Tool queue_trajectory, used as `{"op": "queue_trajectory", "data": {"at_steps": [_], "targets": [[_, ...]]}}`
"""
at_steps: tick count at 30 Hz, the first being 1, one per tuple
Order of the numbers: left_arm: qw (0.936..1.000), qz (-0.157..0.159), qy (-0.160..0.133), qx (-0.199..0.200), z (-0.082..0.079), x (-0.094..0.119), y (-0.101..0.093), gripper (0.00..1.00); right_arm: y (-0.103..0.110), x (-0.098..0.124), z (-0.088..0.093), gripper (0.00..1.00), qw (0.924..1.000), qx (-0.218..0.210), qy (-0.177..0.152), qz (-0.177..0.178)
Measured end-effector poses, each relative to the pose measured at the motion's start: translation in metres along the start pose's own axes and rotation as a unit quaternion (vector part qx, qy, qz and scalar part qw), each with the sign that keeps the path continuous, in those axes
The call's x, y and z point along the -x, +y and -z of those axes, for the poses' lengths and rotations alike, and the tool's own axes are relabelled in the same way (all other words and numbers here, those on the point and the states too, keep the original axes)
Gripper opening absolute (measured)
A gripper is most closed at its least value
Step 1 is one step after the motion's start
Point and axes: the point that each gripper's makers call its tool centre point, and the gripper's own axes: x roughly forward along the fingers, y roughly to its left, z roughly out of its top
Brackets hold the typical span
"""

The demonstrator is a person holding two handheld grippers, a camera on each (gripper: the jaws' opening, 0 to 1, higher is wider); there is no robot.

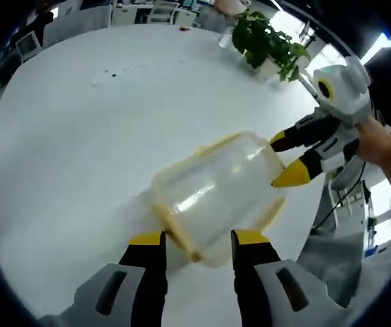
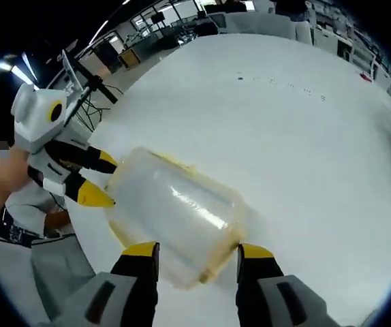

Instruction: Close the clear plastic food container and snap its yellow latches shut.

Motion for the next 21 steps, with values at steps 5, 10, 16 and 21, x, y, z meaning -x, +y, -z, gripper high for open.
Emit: {"op": "queue_trajectory", "data": {"at_steps": [5,10,16,21], "targets": [[1.0000,0.000,0.002,-0.002,0.000,0.000,-0.001,0.35,0.000,0.000,0.000,0.43,1.0000,-0.001,0.001,0.002],[1.0000,0.000,0.002,-0.003,0.000,0.000,0.000,0.35,0.000,-0.001,0.000,0.42,1.0000,-0.001,0.002,0.002],[1.0000,-0.003,0.002,-0.002,0.000,0.000,0.000,0.33,0.001,-0.001,0.000,0.41,1.0000,-0.001,-0.002,0.003],[0.9966,0.031,-0.041,0.064,-0.010,-0.004,-0.007,0.28,0.002,-0.005,0.008,0.36,0.9988,-0.046,0.008,-0.012]]}}
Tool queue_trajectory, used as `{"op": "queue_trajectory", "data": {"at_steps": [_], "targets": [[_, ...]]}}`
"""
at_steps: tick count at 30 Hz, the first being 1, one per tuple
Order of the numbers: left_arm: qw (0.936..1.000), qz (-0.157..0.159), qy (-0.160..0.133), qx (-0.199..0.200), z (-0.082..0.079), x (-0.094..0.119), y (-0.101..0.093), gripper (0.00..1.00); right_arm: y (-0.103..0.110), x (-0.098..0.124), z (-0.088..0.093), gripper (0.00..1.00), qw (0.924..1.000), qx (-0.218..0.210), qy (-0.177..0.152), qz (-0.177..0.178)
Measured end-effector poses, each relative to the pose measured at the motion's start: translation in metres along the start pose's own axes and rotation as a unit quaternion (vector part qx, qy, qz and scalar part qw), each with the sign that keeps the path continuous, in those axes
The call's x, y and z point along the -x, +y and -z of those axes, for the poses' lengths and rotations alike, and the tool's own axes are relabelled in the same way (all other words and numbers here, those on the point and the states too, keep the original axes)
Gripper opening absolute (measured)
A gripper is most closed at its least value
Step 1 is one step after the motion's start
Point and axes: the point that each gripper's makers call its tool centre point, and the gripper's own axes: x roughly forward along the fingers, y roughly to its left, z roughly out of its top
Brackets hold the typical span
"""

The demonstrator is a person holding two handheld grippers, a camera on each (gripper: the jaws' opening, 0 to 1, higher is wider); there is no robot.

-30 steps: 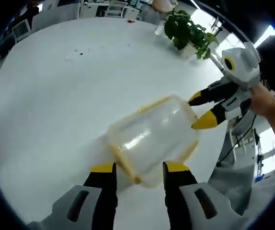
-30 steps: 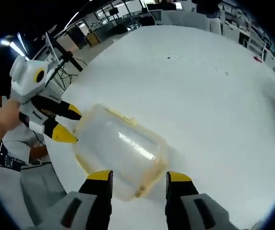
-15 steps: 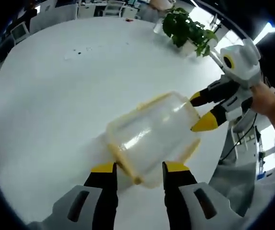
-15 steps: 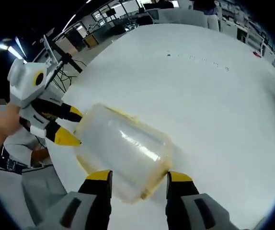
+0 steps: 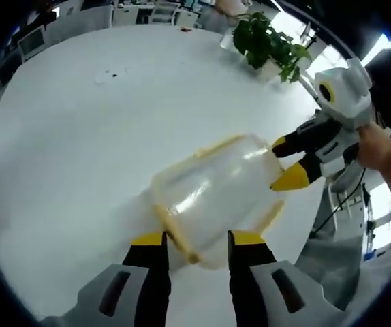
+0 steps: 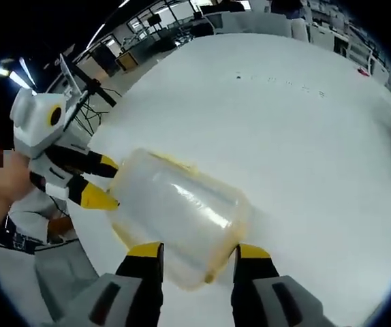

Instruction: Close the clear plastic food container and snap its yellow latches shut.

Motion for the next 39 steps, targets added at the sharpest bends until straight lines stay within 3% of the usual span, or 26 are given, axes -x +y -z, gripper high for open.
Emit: {"op": "queue_trajectory", "data": {"at_steps": [1,3,15,19,26,28,31,39], "targets": [[0.9998,-0.005,0.016,0.010,0.0053,0.0063,0.0051,0.28,-0.0018,-0.0017,-0.0038,0.36,0.9999,0.012,-0.007,0.004],[0.9992,-0.013,0.016,-0.034,0.0056,0.0070,0.0056,0.28,0.0027,-0.0020,-0.0023,0.36,0.9998,0.018,-0.001,0.010],[0.9992,-0.014,0.019,-0.033,0.0098,0.0072,0.0085,0.29,0.0028,0.0002,-0.0050,0.37,0.9999,0.015,-0.002,0.008],[0.9985,-0.017,0.011,-0.050,0.0112,0.0078,0.0076,0.29,0.0027,0.0005,-0.0056,0.37,0.9998,0.018,-0.006,0.007],[0.9990,-0.013,0.019,-0.039,0.0090,0.0056,0.0084,0.30,0.0025,0.0007,-0.0065,0.39,0.9999,0.010,0.000,0.005],[0.9977,-0.023,0.015,-0.062,0.0073,0.0059,0.0079,0.31,0.0037,0.0021,-0.0058,0.39,0.9999,0.011,-0.002,0.006],[0.9977,-0.025,0.013,-0.061,0.0086,0.0070,0.0079,0.32,0.0036,0.0031,-0.0052,0.39,0.9999,0.009,-0.005,0.001],[0.9975,-0.015,0.021,-0.066,0.0083,0.0061,0.0070,0.33,0.0061,0.0064,-0.0001,0.39,0.9987,0.049,0.011,0.007]]}}
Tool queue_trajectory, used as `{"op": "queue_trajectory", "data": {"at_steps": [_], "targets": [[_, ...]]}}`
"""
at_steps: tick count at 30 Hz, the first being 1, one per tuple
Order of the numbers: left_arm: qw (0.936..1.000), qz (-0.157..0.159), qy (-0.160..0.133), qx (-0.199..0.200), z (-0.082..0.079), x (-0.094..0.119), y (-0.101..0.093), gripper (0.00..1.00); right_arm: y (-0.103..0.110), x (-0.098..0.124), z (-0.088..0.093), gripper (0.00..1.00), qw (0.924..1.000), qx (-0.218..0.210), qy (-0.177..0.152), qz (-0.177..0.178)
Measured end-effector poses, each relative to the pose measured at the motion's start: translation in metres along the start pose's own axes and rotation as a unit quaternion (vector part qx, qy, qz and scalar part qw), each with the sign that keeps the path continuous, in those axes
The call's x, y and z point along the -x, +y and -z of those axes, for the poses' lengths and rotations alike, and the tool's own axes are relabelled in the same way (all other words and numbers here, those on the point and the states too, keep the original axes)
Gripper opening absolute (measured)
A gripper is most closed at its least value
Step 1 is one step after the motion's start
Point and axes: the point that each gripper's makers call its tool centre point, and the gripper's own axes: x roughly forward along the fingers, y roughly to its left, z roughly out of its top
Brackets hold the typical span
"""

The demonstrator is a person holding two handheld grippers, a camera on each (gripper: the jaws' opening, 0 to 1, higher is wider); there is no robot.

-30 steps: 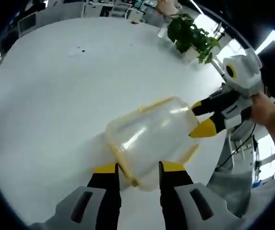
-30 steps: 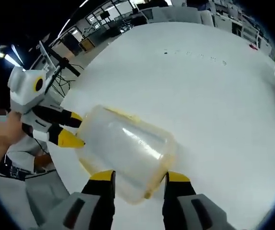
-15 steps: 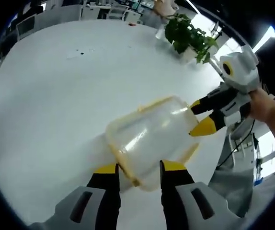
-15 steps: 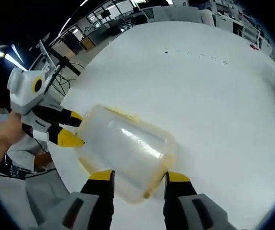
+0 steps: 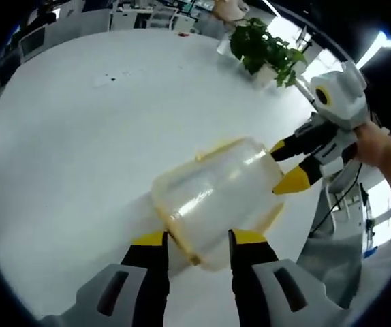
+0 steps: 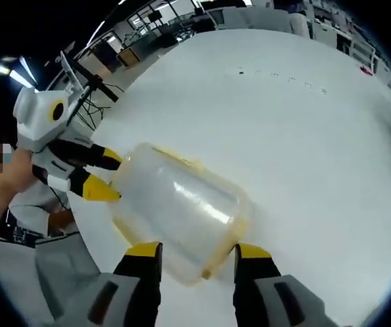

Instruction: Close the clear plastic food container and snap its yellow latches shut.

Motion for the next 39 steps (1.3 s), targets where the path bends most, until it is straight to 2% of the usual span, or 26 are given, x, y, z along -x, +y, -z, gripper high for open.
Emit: {"op": "queue_trajectory", "data": {"at_steps": [1,3,4,10,16,19,22,29,36,38,39], "targets": [[1.0000,-0.003,0.004,-0.007,-0.0001,-0.0003,0.0000,0.34,-0.0010,0.0007,0.0004,0.40,0.9999,0.015,0.003,0.003],[0.9987,-0.020,0.007,-0.047,-0.0023,0.0012,0.0042,0.37,0.0010,0.0020,0.0035,0.41,0.9992,0.037,0.015,-0.001],[0.9985,-0.019,0.010,-0.051,-0.0019,0.0013,0.0030,0.37,0.0026,0.0025,0.0036,0.42,0.9993,0.035,0.015,-0.001],[0.9984,-0.007,0.021,-0.053,-0.0013,0.0004,-0.0002,0.35,-0.0030,0.0064,0.0021,0.44,0.9978,0.061,0.023,0.011],[0.9959,-0.001,0.042,-0.080,0.0015,0.0013,-0.0013,0.35,-0.0034,0.0075,0.0042,0.44,0.9951,0.091,0.034,0.014],[0.9954,-0.003,0.049,-0.082,-0.0004,0.0027,0.0006,0.35,-0.0025,0.0068,0.0068,0.44,0.9929,0.109,0.046,0.012],[0.9932,-0.003,0.060,-0.099,-0.0005,0.0043,0.0009,0.33,-0.0031,0.0083,0.0057,0.43,0.9925,0.112,0.049,0.011],[0.9911,0.002,0.064,-0.116,-0.0046,0.0051,-0.0030,0.34,-0.0036,0.0101,0.0037,0.42,0.9888,0.135,0.061,0.015],[0.9847,-0.001,0.085,-0.152,0.0005,0.0052,-0.0024,0.36,-0.0040,0.0095,0.0051,0.42,0.9844,0.159,0.074,0.018],[0.9790,-0.011,0.097,-0.179,0.0022,0.0059,0.0012,0.36,-0.0041,0.0091,0.0056,0.41,0.9826,0.167,0.079,0.018],[0.9784,-0.012,0.099,-0.181,0.0028,0.0059,0.0004,0.36,-0.0038,0.0089,0.0059,0.40,0.9821,0.169,0.080,0.017]]}}
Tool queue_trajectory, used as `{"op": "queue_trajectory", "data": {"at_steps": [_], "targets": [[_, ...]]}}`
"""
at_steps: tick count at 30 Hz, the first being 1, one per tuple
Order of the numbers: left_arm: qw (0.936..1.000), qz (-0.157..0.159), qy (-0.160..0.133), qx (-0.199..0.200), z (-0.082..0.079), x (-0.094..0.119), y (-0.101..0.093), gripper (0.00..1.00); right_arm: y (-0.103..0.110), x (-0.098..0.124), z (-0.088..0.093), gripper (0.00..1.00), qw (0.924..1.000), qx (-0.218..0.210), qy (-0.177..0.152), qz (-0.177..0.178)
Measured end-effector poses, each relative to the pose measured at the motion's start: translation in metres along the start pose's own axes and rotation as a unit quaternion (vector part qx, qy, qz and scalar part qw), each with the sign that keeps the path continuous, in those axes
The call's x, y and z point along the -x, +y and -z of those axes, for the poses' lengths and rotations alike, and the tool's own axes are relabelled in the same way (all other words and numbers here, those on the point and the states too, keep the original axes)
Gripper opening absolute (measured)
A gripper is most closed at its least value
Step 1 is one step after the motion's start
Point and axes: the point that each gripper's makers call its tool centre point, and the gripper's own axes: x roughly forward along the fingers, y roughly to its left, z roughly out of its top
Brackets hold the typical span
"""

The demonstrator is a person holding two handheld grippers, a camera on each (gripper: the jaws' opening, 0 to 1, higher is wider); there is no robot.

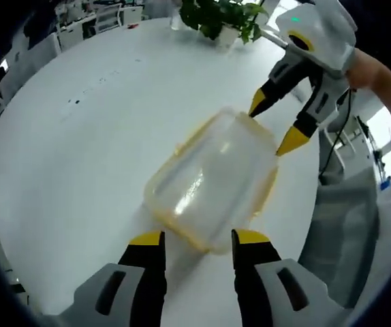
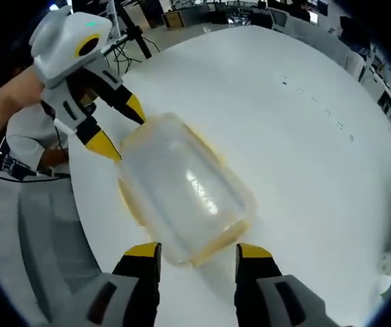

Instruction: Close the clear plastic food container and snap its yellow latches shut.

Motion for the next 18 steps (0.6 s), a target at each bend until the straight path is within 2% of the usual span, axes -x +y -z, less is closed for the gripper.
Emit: {"op": "queue_trajectory", "data": {"at_steps": [9,13,18], "targets": [[0.9991,0.002,0.016,-0.040,-0.0008,0.0034,0.0013,0.37,0.0023,0.0011,0.0006,0.40,0.9987,0.046,0.021,0.002],[0.9946,-0.009,0.036,-0.097,0.0012,0.0055,0.0063,0.37,0.0005,0.0022,0.0011,0.39,0.9968,0.073,0.033,0.005],[0.9923,-0.001,0.046,-0.114,0.0036,0.0060,0.0050,0.36,-0.0036,0.0032,0.0047,0.39,0.9938,0.097,0.051,0.017]]}}
